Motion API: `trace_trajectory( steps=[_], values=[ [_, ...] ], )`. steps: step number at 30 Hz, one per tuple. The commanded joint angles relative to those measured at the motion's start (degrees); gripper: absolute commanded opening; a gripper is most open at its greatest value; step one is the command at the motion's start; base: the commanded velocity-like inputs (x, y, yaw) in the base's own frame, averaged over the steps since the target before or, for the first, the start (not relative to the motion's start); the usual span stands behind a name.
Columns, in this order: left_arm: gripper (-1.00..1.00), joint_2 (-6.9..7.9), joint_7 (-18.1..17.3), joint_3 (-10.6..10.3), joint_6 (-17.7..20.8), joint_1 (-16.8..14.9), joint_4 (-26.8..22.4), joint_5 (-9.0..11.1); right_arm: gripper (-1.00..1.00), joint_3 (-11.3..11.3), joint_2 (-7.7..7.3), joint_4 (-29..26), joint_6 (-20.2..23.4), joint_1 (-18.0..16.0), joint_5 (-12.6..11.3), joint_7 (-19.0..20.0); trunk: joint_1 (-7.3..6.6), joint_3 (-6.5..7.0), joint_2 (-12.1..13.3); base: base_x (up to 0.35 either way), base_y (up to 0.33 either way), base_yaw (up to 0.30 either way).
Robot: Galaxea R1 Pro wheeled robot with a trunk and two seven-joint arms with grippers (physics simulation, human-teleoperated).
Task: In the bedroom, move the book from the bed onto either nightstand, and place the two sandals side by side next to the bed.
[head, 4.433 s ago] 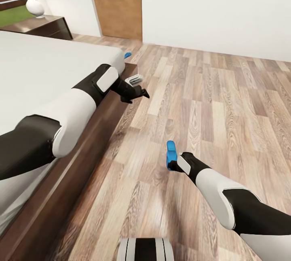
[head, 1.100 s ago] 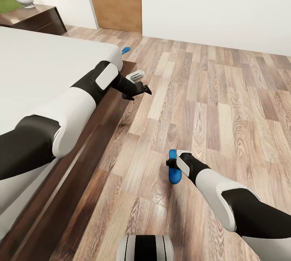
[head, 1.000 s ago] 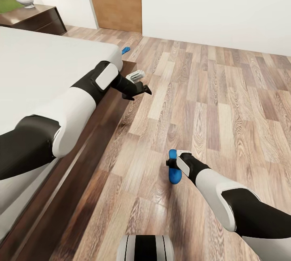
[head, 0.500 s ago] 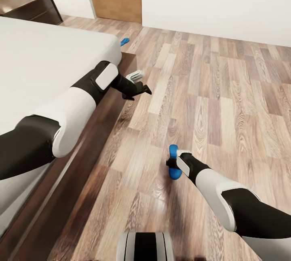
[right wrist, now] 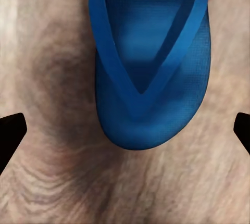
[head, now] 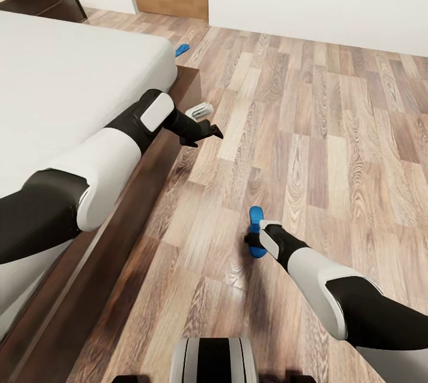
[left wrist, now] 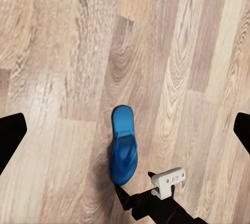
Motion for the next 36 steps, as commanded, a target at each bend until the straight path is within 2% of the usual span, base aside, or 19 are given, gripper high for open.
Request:
trace_trajectory(
  steps=[1, 9, 20, 36],
  values=[
    [1.0, 0.0, 0.26, -0.14, 0.14, -0.03, -0.03, 0.28, 1.0, 0.48, 0.0, -0.12, 0.3, 0.0, -0.61, -0.36, -0.01, -0.03, -0.01, 0.0, 0.0, 0.0],
    [1.0, 0.0, 0.31, -0.14, 0.08, 0.04, -0.03, 0.22, 1.0, 0.48, 0.02, -0.08, 0.3, 0.0, -0.61, -0.36, -0.01, -0.03, -0.01, 0.011, 0.0, 0.0],
    [1.0, 0.0, 0.33, -0.15, 0.06, 0.08, -0.03, 0.21, 1.0, 0.48, 0.02, -0.05, 0.3, 0.0, -0.57, -0.36, -0.01, -0.03, -0.01, 0.171, 0.0, 0.0],
    [1.0, 0.0, 0.34, -0.15, 0.0, 0.2, -0.03, 0.21, 1.0, 0.48, 0.0, -0.04, 0.52, 0.0, -0.53, -0.36, -0.01, -0.03, -0.01, 0.021, 0.0, 0.0]
  ],
)
